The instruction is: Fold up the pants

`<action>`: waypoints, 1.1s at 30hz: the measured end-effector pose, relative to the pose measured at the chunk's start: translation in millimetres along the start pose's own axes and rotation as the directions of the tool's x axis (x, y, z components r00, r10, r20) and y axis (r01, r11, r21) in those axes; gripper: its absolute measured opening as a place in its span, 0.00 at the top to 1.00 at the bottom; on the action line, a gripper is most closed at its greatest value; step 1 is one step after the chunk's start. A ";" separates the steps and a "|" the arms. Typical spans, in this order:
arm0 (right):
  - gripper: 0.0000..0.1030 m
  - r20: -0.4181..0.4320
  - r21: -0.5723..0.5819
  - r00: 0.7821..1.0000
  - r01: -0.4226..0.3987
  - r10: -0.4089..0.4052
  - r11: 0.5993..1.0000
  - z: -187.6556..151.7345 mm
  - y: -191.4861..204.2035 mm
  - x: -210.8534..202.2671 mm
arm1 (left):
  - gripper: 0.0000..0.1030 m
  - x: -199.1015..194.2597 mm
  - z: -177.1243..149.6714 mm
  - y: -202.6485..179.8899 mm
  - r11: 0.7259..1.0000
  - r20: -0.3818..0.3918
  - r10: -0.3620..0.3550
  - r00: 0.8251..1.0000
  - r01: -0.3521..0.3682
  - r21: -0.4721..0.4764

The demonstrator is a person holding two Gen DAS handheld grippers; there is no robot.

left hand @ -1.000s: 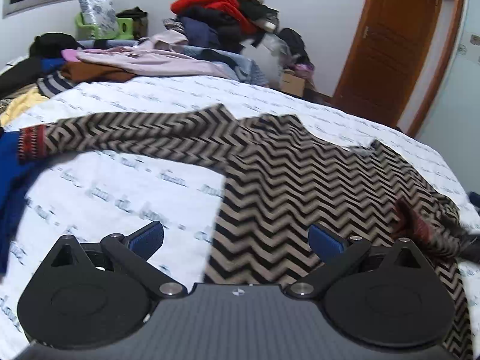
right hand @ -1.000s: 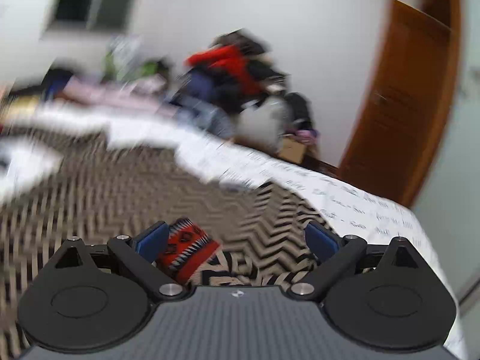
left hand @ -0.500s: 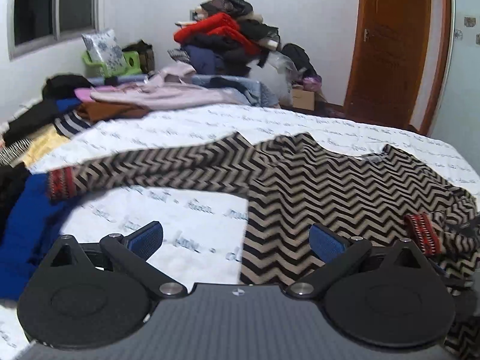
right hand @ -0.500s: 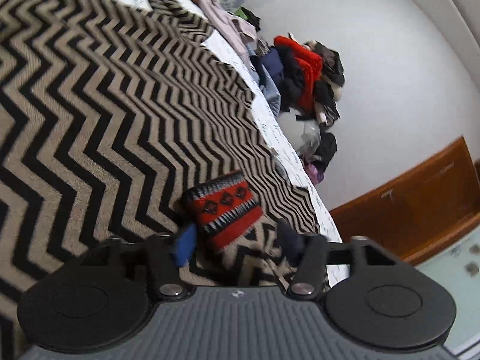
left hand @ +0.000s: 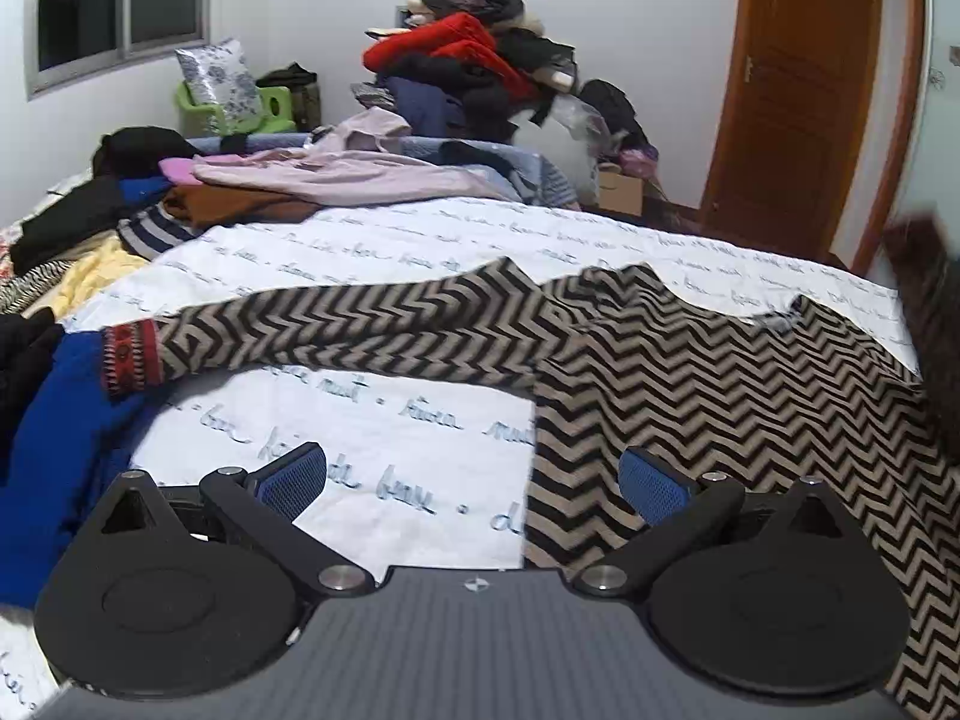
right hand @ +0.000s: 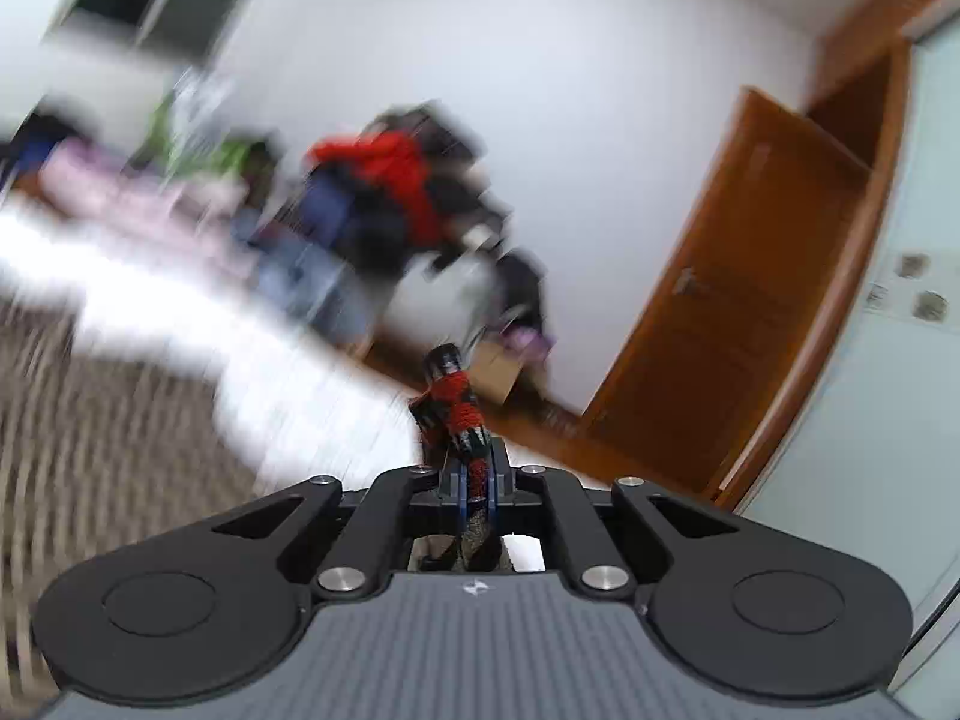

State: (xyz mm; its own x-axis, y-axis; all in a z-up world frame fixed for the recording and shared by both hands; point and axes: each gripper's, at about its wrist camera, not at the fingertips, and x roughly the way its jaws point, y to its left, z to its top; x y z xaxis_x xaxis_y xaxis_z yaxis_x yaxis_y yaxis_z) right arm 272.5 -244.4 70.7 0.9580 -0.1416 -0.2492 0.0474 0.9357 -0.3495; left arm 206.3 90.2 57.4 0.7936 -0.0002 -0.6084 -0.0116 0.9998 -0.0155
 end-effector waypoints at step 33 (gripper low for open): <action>0.37 -0.108 0.011 0.828 -0.553 0.551 0.833 -21.2 202.8 28.8 | 0.00 23.1 -4.5 35.2 0.996 -0.025 0.092 0.995 -0.092 -0.008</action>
State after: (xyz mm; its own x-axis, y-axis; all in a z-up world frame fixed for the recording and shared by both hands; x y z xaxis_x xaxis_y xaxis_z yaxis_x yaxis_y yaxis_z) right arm 303.7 -65.5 -26.5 0.7886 0.3635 -0.4959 -0.4872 0.8615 -0.1432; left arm 221.4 125.4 39.2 0.7740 0.0914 -0.6265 -0.0895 0.9954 0.0347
